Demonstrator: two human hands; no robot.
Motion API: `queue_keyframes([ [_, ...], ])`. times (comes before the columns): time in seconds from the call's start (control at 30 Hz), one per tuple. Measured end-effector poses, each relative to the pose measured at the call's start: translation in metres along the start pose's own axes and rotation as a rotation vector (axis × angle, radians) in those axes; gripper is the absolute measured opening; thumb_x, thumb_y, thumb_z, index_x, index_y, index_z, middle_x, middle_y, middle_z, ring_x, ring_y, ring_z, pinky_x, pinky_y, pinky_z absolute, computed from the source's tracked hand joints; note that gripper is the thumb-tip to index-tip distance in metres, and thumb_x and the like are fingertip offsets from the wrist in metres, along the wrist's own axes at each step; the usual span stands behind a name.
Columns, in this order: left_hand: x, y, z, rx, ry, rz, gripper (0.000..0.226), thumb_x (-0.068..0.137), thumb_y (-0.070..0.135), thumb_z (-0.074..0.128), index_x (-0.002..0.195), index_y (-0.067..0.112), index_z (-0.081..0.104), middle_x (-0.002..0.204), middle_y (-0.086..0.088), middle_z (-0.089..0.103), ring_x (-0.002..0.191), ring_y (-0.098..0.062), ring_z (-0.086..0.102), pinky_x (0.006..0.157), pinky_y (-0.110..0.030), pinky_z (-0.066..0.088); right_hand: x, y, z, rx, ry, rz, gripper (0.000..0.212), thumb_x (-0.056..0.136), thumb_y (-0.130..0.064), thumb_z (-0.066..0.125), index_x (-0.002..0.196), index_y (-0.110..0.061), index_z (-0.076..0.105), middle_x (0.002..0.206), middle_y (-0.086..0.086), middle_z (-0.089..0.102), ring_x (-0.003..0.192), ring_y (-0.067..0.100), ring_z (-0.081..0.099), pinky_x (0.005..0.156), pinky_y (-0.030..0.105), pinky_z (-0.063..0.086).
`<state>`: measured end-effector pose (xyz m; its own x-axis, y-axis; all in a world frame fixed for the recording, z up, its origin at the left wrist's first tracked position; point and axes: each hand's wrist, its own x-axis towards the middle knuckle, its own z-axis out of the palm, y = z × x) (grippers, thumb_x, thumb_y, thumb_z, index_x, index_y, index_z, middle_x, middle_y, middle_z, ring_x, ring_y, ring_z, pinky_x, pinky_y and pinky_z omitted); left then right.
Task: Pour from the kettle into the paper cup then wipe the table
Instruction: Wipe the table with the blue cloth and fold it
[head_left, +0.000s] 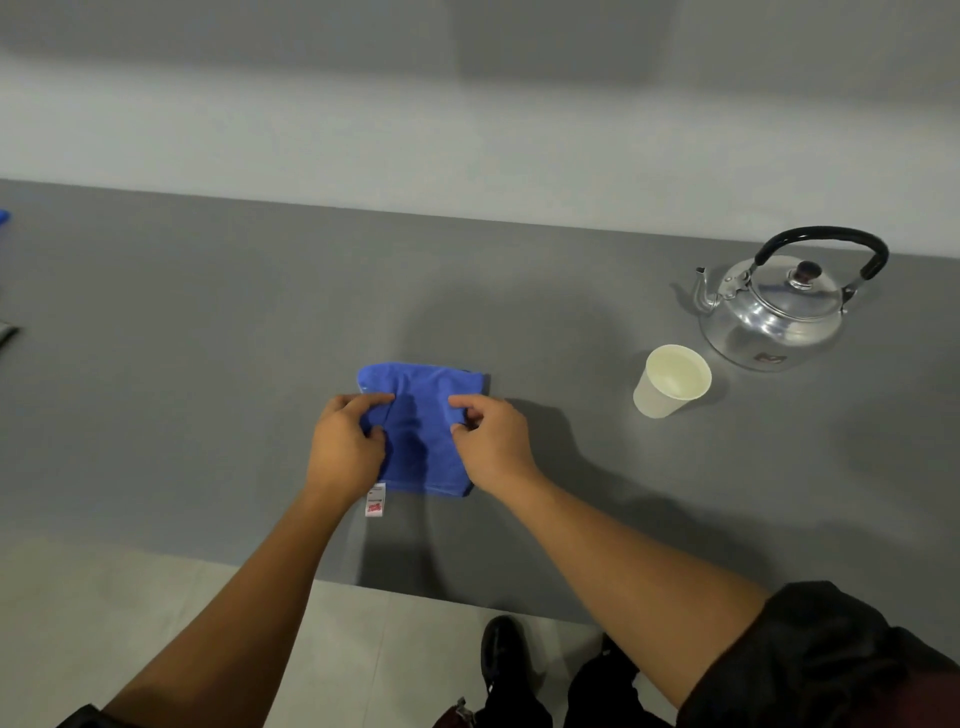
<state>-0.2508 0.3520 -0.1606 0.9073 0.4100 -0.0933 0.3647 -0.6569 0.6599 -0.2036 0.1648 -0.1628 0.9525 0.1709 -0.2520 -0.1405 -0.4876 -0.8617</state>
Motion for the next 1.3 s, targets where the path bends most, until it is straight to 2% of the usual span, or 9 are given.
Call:
queue_keyframes([
  [0.13, -0.011, 0.006, -0.004, -0.112, 0.014, -0.053, 0.047, 0.091, -0.005, 0.056, 0.127, 0.021, 0.072, 0.079, 0.003, 0.067, 0.056, -0.007, 0.055, 0.057, -0.007, 0.041, -0.007, 0.003, -0.013, 0.097, -0.054, 0.059, 0.041, 0.093, -0.005, 0.063, 0.128, -0.025, 0.070, 0.099, -0.002, 0.068, 0.071, 0.000, 0.059, 0.058, 0.002, 0.041],
  [0.2, -0.021, 0.013, -0.005, -0.159, 0.008, -0.025, 0.048, 0.092, -0.007, 0.056, 0.130, 0.018, 0.071, 0.103, 0.002, 0.071, 0.072, -0.010, 0.061, 0.071, -0.012, 0.045, -0.016, 0.005, -0.024, 0.089, -0.069, 0.038, 0.046, 0.092, -0.003, 0.062, 0.131, -0.025, 0.069, 0.099, -0.001, 0.062, 0.067, 0.000, 0.054, 0.063, 0.004, 0.040],
  [0.3, -0.041, 0.025, -0.004, -0.200, 0.003, 0.042, 0.049, 0.091, -0.007, 0.059, 0.132, 0.019, 0.070, 0.126, 0.005, 0.063, 0.089, -0.009, 0.064, 0.079, -0.012, 0.045, -0.037, 0.011, -0.047, 0.086, -0.075, -0.053, 0.049, 0.089, 0.002, 0.066, 0.131, -0.022, 0.069, 0.123, -0.003, 0.058, 0.071, -0.004, 0.053, 0.076, 0.005, 0.042],
  [0.47, -0.087, 0.040, 0.007, -0.304, -0.018, 0.104, 0.054, 0.089, -0.006, 0.065, 0.130, 0.029, 0.070, 0.124, 0.018, 0.064, 0.095, 0.011, 0.062, 0.077, -0.005, 0.048, -0.084, 0.031, -0.096, 0.147, -0.115, -0.117, 0.052, 0.086, 0.003, 0.073, 0.128, -0.027, 0.069, 0.130, -0.016, 0.051, 0.086, -0.007, 0.060, 0.084, 0.010, 0.048],
  [0.77, -0.159, 0.070, 0.062, -0.432, -0.182, 0.135, 0.060, 0.088, -0.006, 0.071, 0.128, 0.038, 0.068, 0.134, 0.018, 0.062, 0.118, 0.003, 0.062, 0.089, -0.013, 0.053, -0.145, 0.095, -0.171, 0.119, -0.017, -0.157, 0.062, 0.079, 0.005, 0.077, 0.123, -0.037, 0.071, 0.126, -0.030, 0.051, 0.101, 0.005, 0.062, 0.088, 0.009, 0.046],
  [0.93, -0.174, 0.093, 0.101, -0.338, -0.287, 0.173, 0.055, 0.089, 0.012, 0.079, 0.132, 0.043, 0.065, 0.138, 0.029, 0.054, 0.122, 0.004, 0.058, 0.095, -0.019, 0.054, -0.161, 0.127, -0.210, 0.083, 0.054, -0.136, 0.063, 0.079, 0.009, 0.077, 0.125, -0.033, 0.071, 0.125, -0.027, 0.051, 0.093, 0.008, 0.063, 0.083, 0.012, 0.048],
  [1.1, -0.180, 0.120, 0.134, -0.265, -0.364, 0.262, 0.056, 0.089, 0.018, 0.078, 0.136, 0.044, 0.061, 0.137, 0.031, 0.050, 0.121, 0.004, 0.055, 0.098, -0.016, 0.050, -0.168, 0.151, -0.249, 0.035, 0.121, -0.110, 0.062, 0.080, 0.011, 0.076, 0.126, -0.031, 0.071, 0.132, -0.016, 0.051, 0.099, 0.004, 0.061, 0.083, 0.013, 0.049],
  [1.23, -0.180, 0.137, 0.157, -0.126, -0.406, 0.332, 0.058, 0.091, 0.026, 0.076, 0.142, 0.042, 0.054, 0.143, 0.019, 0.048, 0.121, -0.008, 0.057, 0.102, -0.023, 0.051, -0.167, 0.170, -0.272, -0.089, 0.154, -0.086, 0.059, 0.083, 0.010, 0.074, 0.130, -0.026, 0.069, 0.133, -0.015, 0.048, 0.099, 0.003, 0.059, 0.088, 0.012, 0.048],
  [1.3, -0.181, 0.140, 0.165, -0.054, -0.424, 0.343, 0.057, 0.092, 0.030, 0.074, 0.144, 0.038, 0.052, 0.147, 0.013, 0.046, 0.124, -0.014, 0.057, 0.104, -0.022, 0.048, -0.165, 0.179, -0.279, -0.176, 0.156, -0.061, 0.055, 0.086, 0.010, 0.071, 0.131, -0.021, 0.068, 0.132, -0.009, 0.047, 0.099, 0.008, 0.056, 0.097, 0.023, 0.050],
])
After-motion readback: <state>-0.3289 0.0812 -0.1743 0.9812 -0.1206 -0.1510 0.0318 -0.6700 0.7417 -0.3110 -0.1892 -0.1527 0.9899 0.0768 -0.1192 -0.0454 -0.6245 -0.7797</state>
